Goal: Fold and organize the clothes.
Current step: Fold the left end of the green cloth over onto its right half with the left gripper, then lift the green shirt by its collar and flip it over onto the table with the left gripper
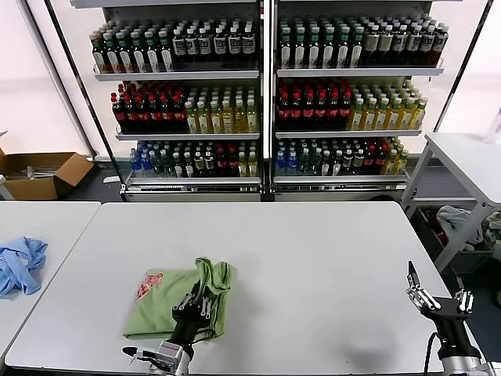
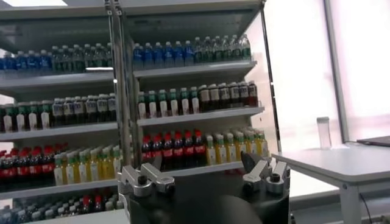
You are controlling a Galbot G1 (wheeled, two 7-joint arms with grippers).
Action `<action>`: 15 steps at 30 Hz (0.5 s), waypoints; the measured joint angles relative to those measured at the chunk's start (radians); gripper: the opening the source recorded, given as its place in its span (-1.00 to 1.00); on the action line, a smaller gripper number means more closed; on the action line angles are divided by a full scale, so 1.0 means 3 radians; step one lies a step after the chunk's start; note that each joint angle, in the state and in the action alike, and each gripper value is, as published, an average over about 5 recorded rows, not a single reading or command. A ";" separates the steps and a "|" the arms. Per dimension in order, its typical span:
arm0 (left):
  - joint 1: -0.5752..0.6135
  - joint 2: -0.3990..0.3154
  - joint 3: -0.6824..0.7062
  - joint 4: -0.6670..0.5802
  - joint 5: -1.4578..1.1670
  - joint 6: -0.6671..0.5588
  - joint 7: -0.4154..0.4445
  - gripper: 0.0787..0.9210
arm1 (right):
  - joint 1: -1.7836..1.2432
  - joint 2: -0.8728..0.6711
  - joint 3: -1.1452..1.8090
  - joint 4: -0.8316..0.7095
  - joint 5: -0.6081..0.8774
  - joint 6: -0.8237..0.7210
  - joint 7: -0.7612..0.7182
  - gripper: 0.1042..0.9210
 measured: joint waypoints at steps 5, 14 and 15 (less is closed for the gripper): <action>-0.0005 0.0035 0.0085 0.0009 0.0166 -0.0051 0.0036 -0.19 | 0.0009 0.0004 -0.0005 0.0000 -0.0003 -0.0002 0.0002 0.76; 0.0053 0.0061 0.0258 -0.0206 0.0328 -0.0203 0.0116 0.42 | 0.0046 0.0024 -0.0048 -0.0010 -0.0022 -0.0009 0.0006 0.76; 0.0064 0.0063 0.0274 -0.0241 0.0333 -0.0218 0.0126 0.51 | 0.0049 0.0023 -0.0050 -0.0011 -0.0022 -0.0009 0.0006 0.76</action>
